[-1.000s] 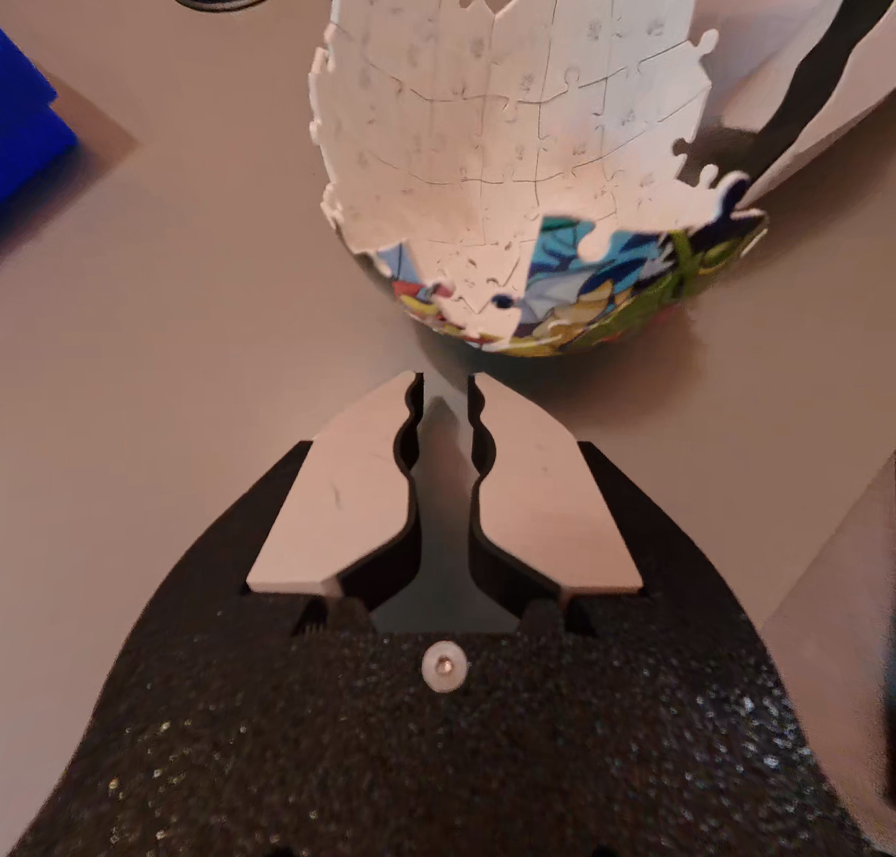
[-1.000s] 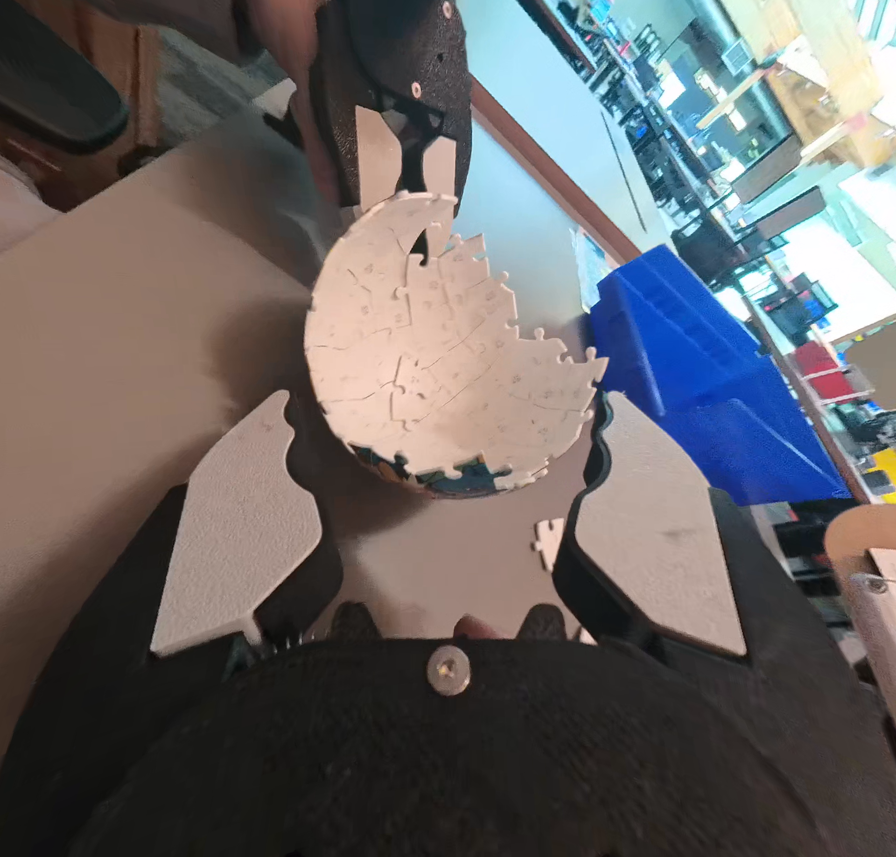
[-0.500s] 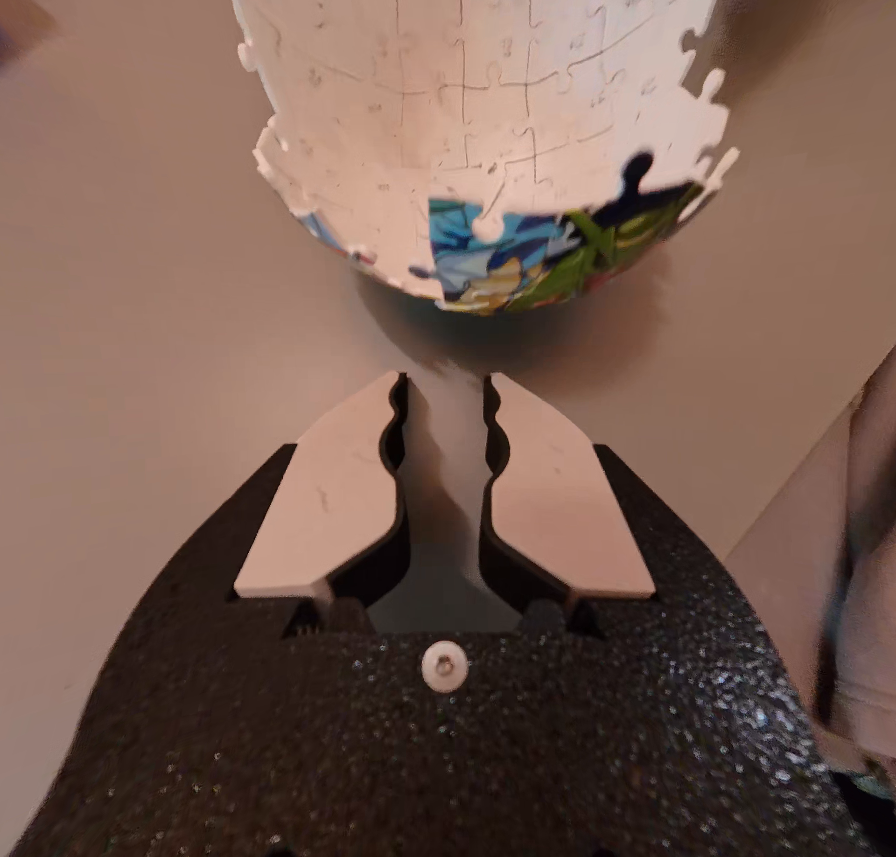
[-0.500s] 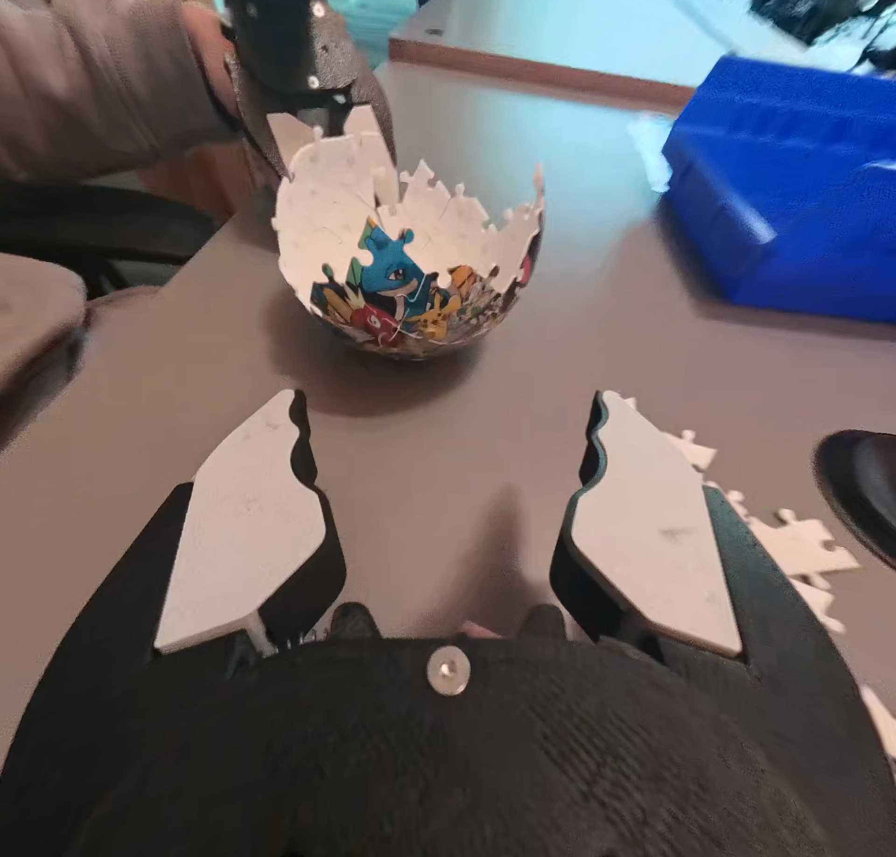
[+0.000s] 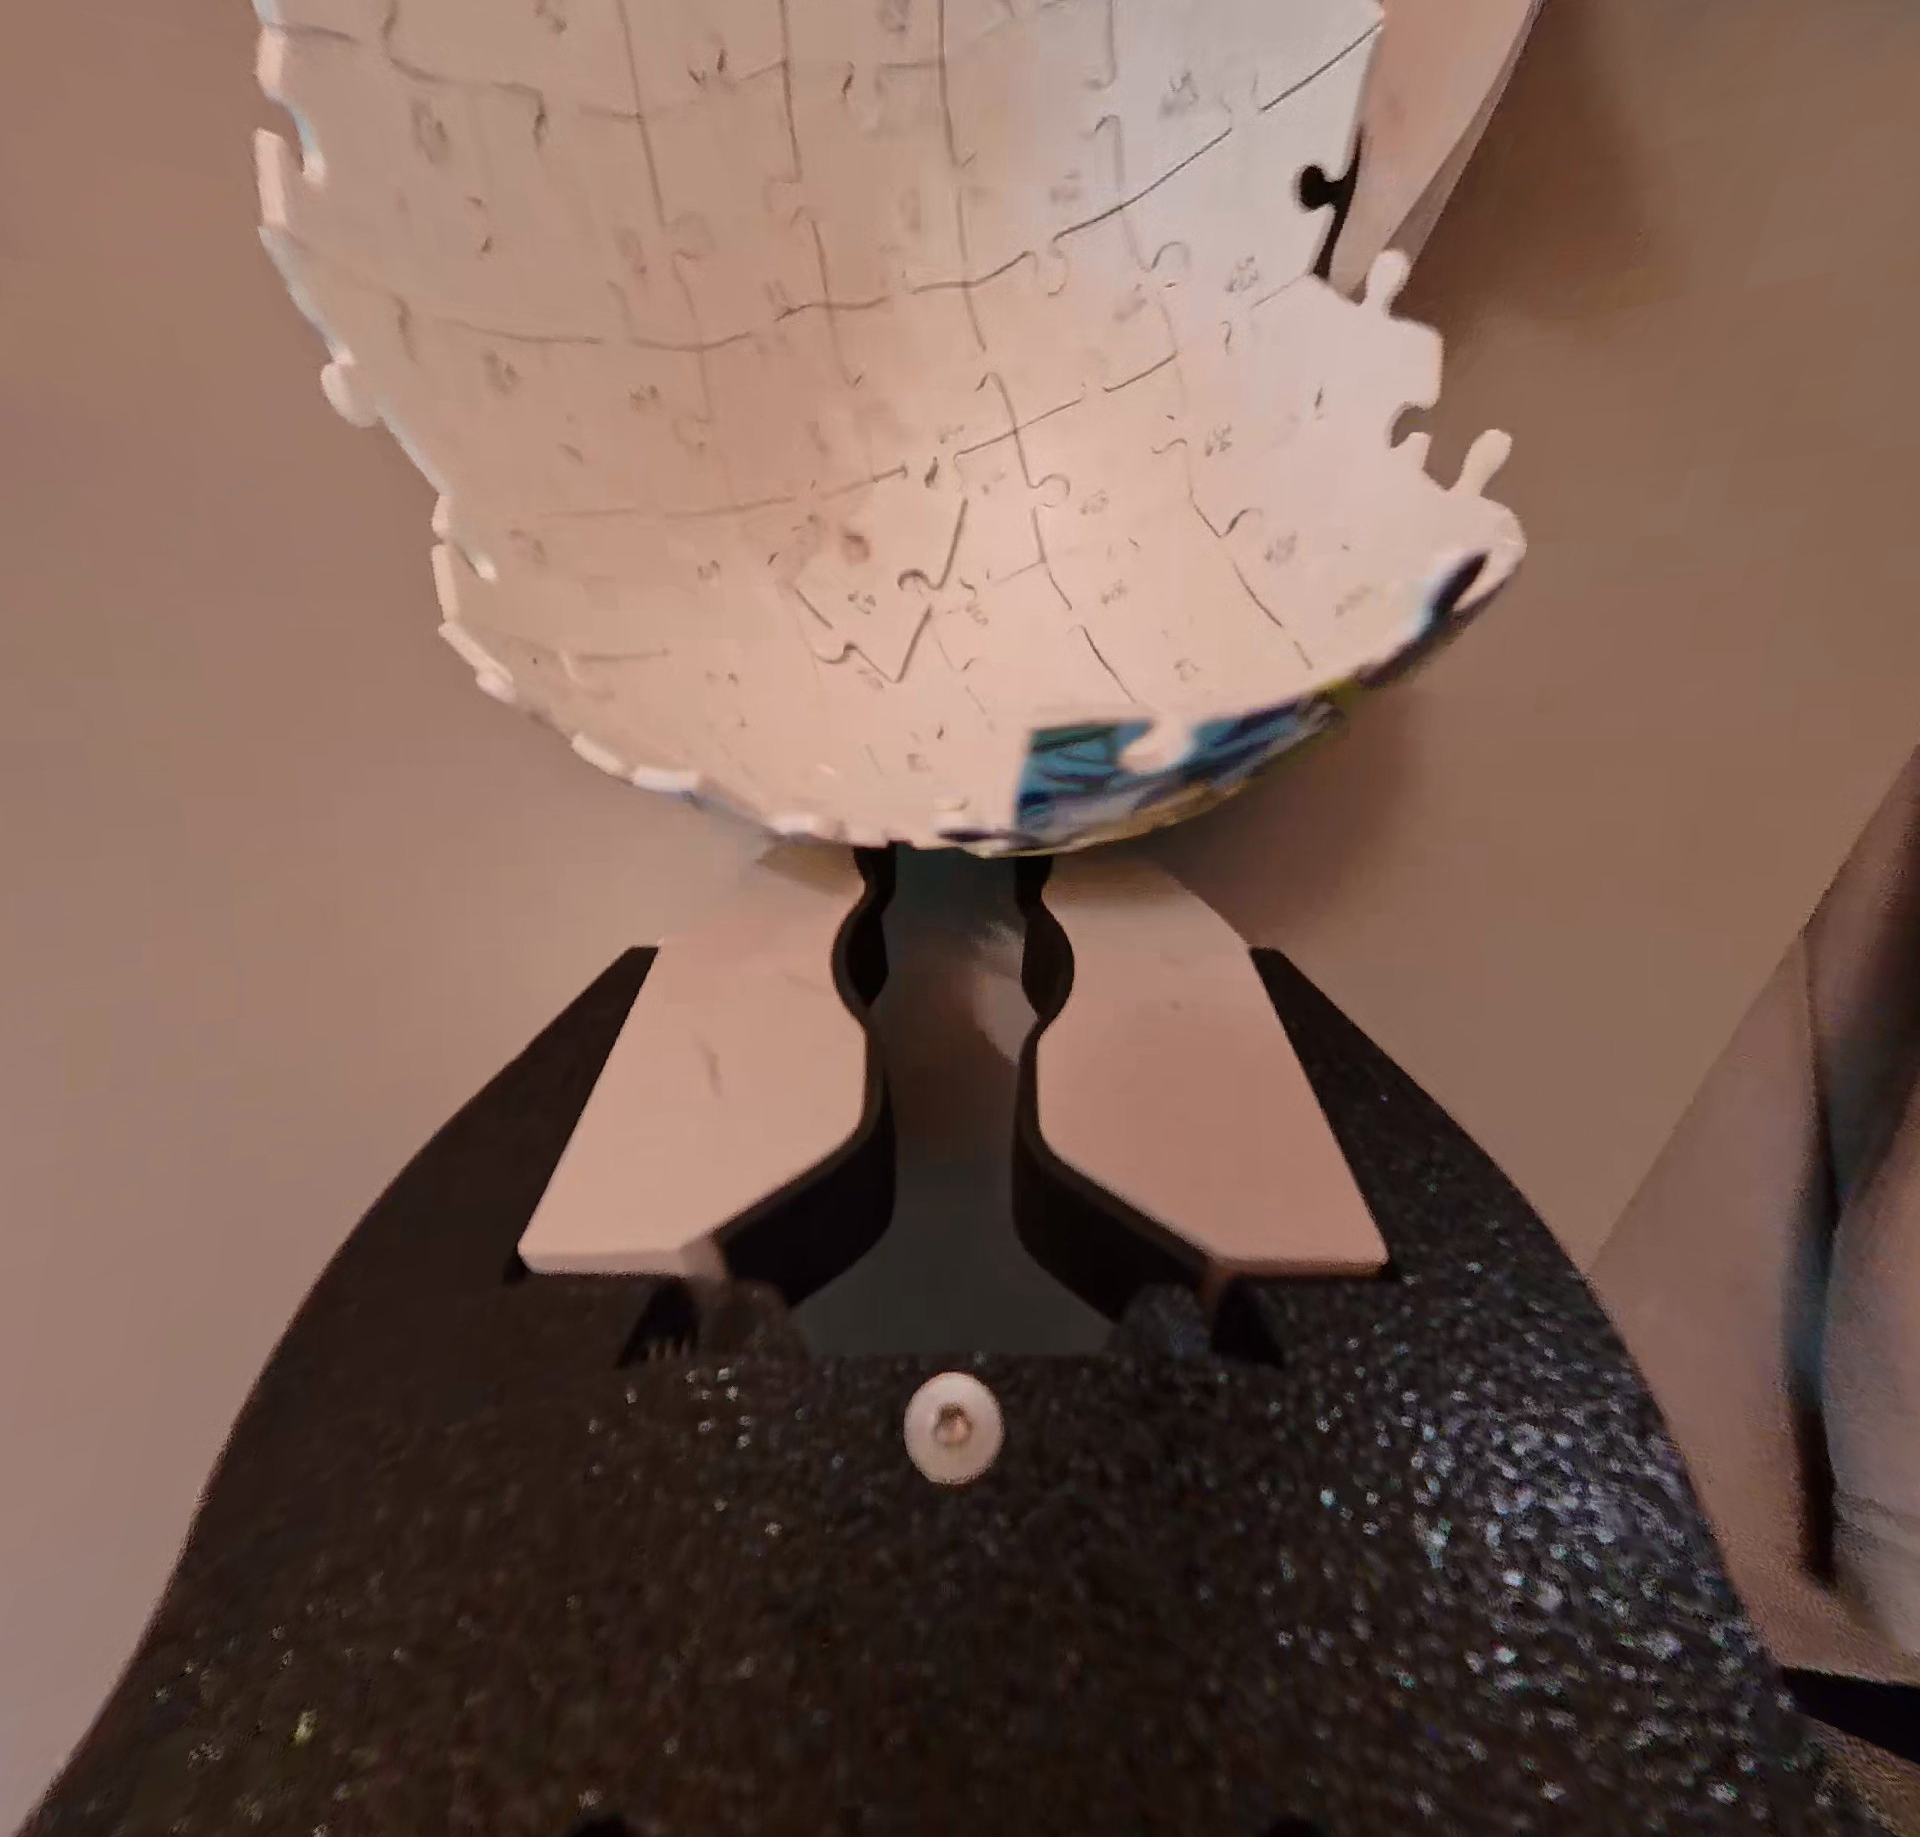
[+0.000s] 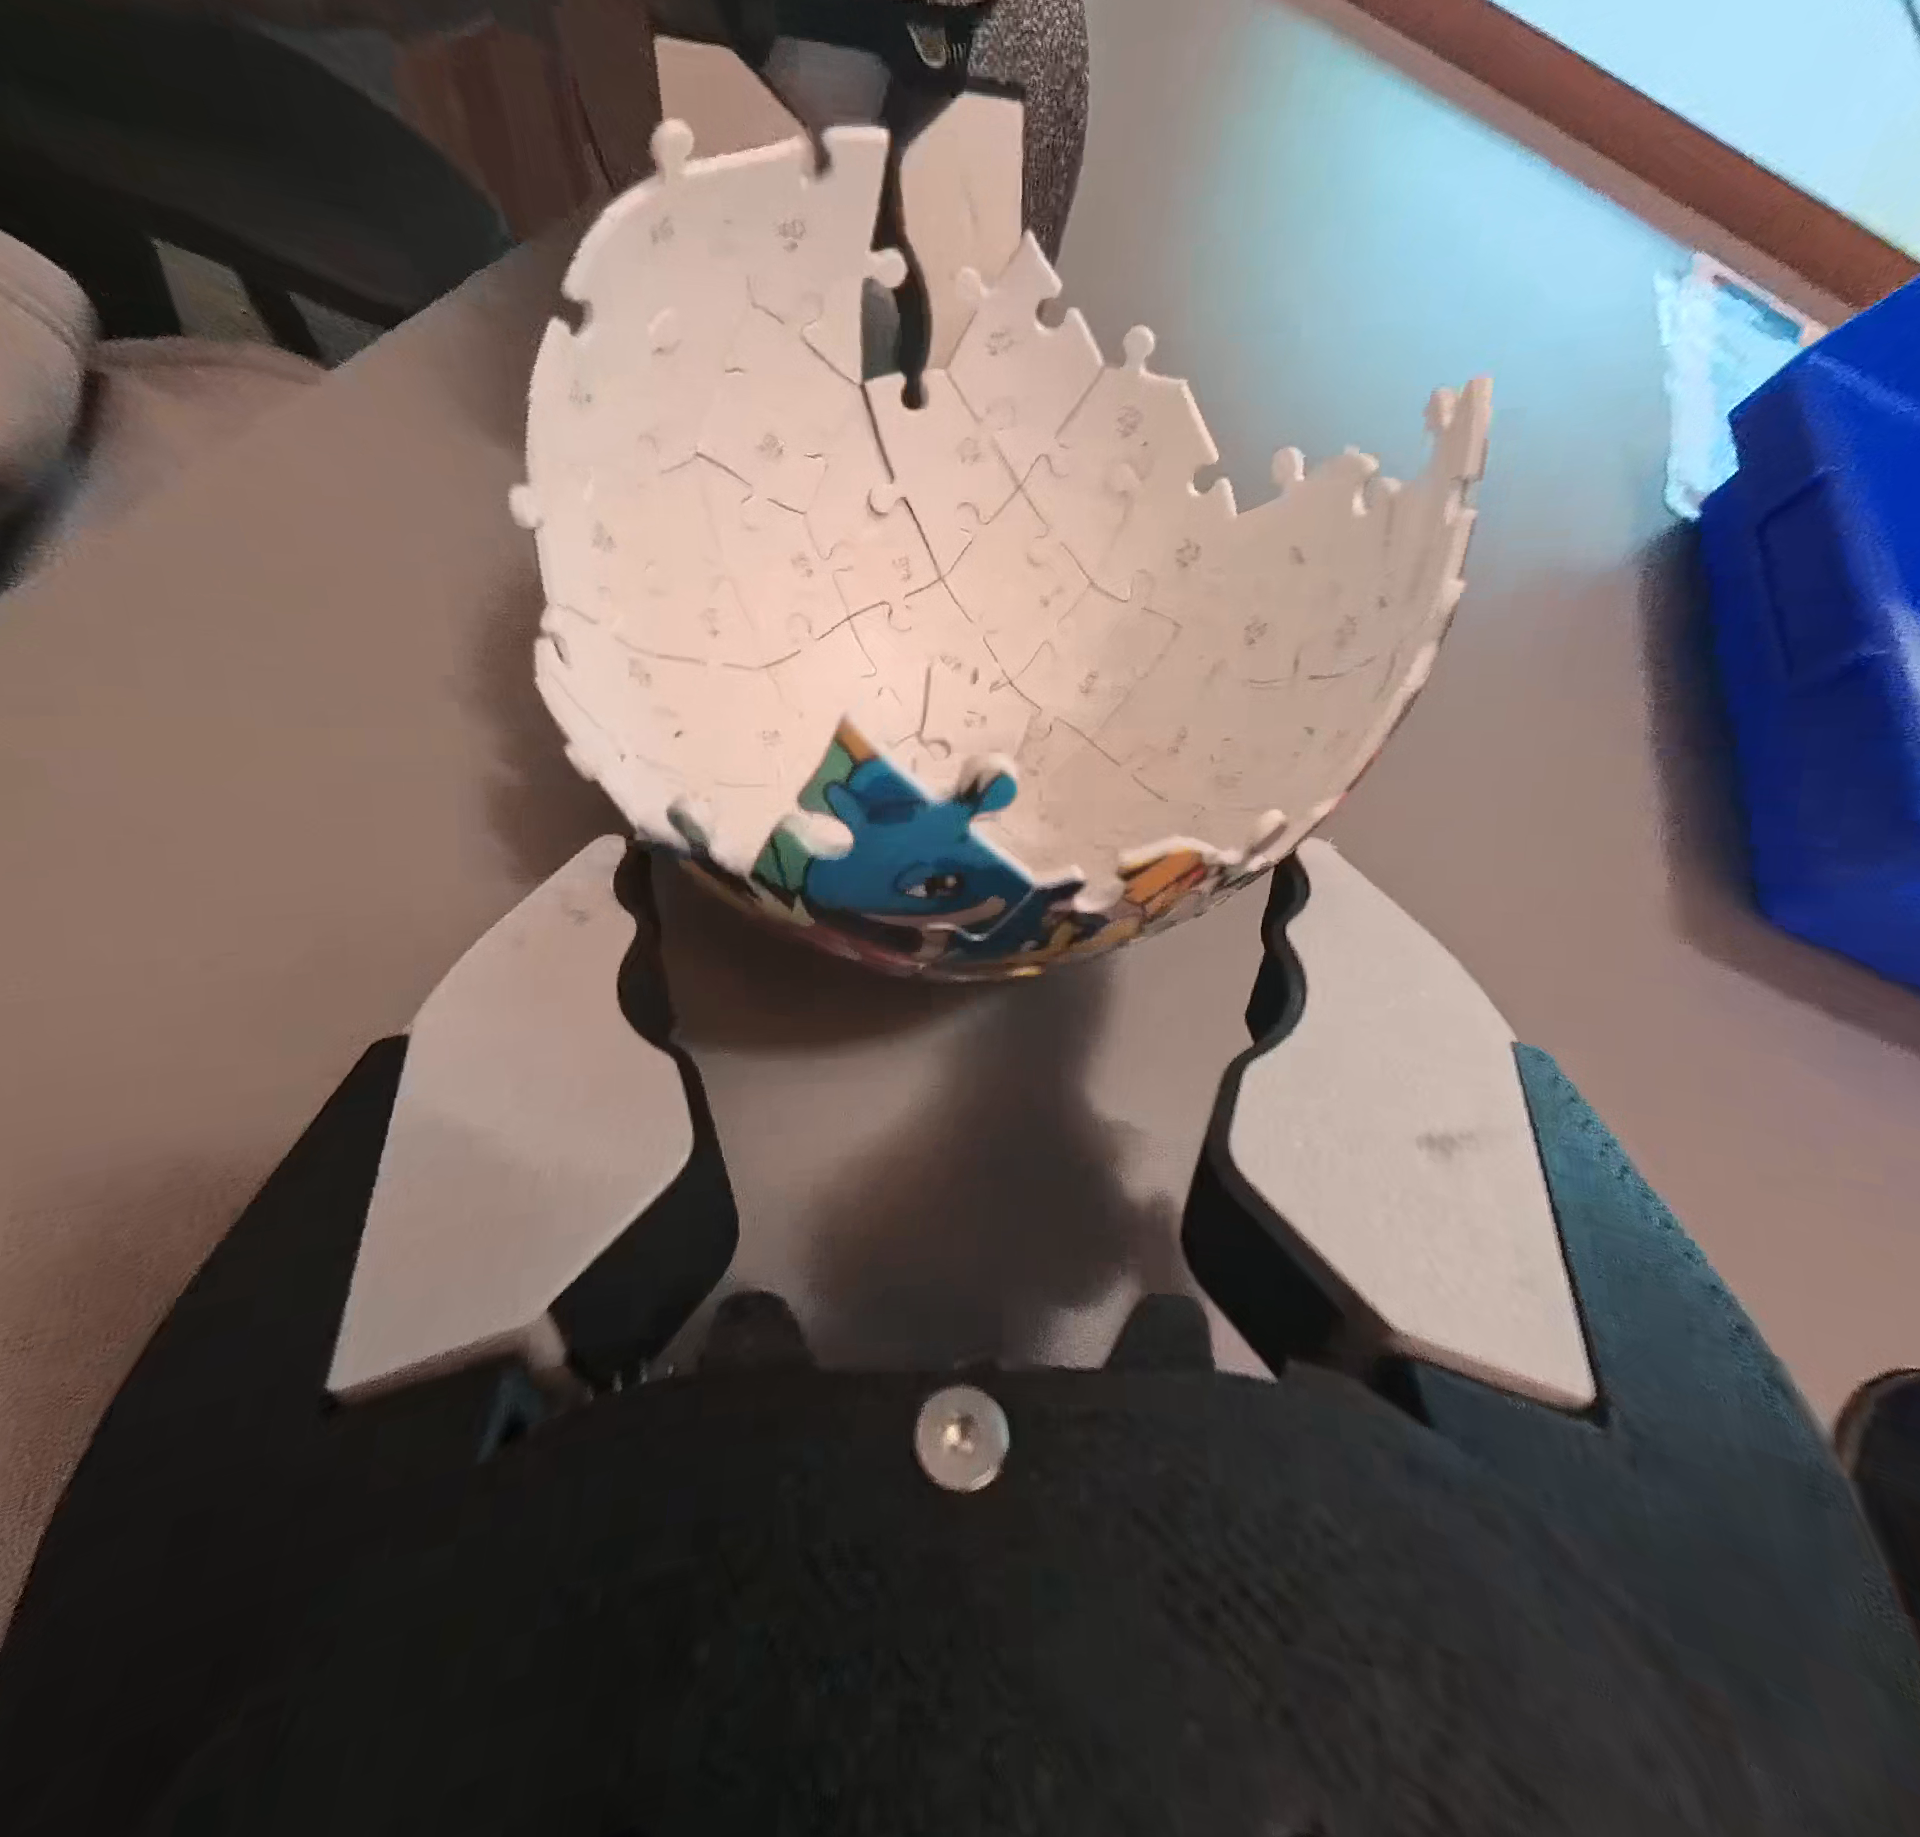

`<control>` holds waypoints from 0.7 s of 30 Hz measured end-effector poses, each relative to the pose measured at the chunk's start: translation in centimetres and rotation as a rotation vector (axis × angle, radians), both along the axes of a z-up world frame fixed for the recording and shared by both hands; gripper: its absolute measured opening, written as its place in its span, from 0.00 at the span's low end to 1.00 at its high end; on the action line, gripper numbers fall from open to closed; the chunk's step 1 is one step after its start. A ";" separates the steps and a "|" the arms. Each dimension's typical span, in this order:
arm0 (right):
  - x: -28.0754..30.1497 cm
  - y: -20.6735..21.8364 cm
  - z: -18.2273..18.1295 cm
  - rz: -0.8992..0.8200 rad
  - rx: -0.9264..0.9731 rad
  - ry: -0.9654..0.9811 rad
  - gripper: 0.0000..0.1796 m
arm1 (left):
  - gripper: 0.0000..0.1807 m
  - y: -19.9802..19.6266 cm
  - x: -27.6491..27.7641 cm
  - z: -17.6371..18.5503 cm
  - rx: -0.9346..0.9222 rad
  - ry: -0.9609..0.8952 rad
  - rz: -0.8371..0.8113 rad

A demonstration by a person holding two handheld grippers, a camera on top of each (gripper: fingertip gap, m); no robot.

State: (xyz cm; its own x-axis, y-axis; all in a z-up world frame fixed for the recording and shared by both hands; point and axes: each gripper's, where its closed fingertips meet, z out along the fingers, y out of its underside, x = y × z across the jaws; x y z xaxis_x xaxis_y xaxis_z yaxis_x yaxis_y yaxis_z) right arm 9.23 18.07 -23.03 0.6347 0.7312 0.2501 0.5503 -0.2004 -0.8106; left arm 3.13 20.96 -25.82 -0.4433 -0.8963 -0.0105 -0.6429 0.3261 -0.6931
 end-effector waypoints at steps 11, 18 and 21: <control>2.2 -3.7 3.1 -0.115 0.151 -0.142 0.61 | 0.15 -3.1 4.3 0.4 0.096 -0.089 -0.169; 5.2 -9.0 3.0 -0.284 0.129 -0.129 0.61 | 0.22 -8.4 7.5 0.1 0.050 -0.029 -0.339; 6.1 -10.9 2.4 -0.344 0.116 -0.125 0.61 | 0.23 -9.9 8.0 0.0 0.030 0.015 -0.381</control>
